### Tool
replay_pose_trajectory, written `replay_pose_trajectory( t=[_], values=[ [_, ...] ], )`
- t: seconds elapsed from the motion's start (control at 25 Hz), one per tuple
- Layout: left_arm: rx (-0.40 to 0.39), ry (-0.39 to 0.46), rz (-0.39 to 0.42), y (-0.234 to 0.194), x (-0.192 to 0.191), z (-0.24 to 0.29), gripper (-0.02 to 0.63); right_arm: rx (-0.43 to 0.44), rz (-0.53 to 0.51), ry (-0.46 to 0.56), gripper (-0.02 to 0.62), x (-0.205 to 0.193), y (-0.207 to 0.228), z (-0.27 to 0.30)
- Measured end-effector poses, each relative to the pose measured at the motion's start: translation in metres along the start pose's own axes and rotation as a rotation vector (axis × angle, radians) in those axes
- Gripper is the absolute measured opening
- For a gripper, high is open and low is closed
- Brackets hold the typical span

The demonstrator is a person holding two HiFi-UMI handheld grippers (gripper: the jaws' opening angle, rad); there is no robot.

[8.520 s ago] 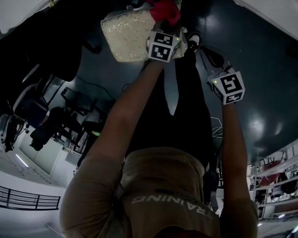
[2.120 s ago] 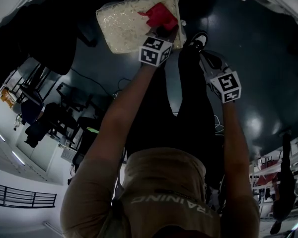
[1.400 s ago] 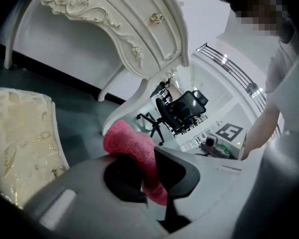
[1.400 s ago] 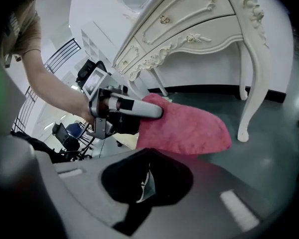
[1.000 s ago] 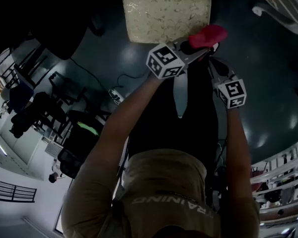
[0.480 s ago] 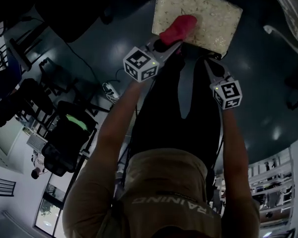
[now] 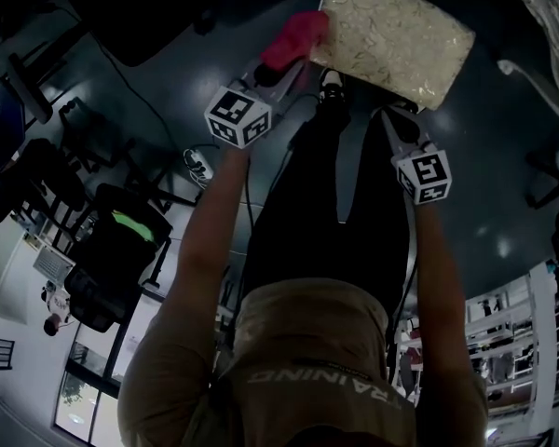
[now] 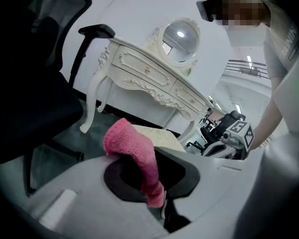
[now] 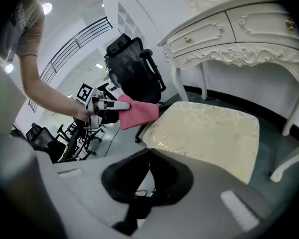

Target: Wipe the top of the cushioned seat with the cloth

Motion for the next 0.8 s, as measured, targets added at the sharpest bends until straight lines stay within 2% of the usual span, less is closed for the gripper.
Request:
replay_pose_trajectory(
  t=[0.2, 0.36, 0.48, 0.8],
  values=[
    [0.077, -0.038, -0.045, -0.023, -0.021, -0.004, 0.041, 0.000, 0.003, -0.004, 0.005, 0.004, -0.013, 0.012],
    [0.091, -0.109, -0.084, -0.033, -0.044, 0.010, 0.041, -0.003, 0.017, -0.002, 0.004, 0.006, -0.019, 0.020],
    [0.089, -0.124, -0.106, -0.034, -0.051, 0.027, 0.040, -0.003, 0.033, -0.002, 0.005, 0.004, -0.018, 0.024],
    [0.014, -0.192, -0.015, -0.017, -0.060, 0.064, 0.041, -0.022, 0.074, -0.005, 0.004, -0.012, -0.013, 0.018]
  ],
)
Point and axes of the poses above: the fingertips, and each gripper's own axes: z forward along the fingers, y to its right, x out of its top, the point moved 9 cm from there along -z, backward along the fingers, and after that the axes turned 3 degrees about x, right-handed, at the moved point
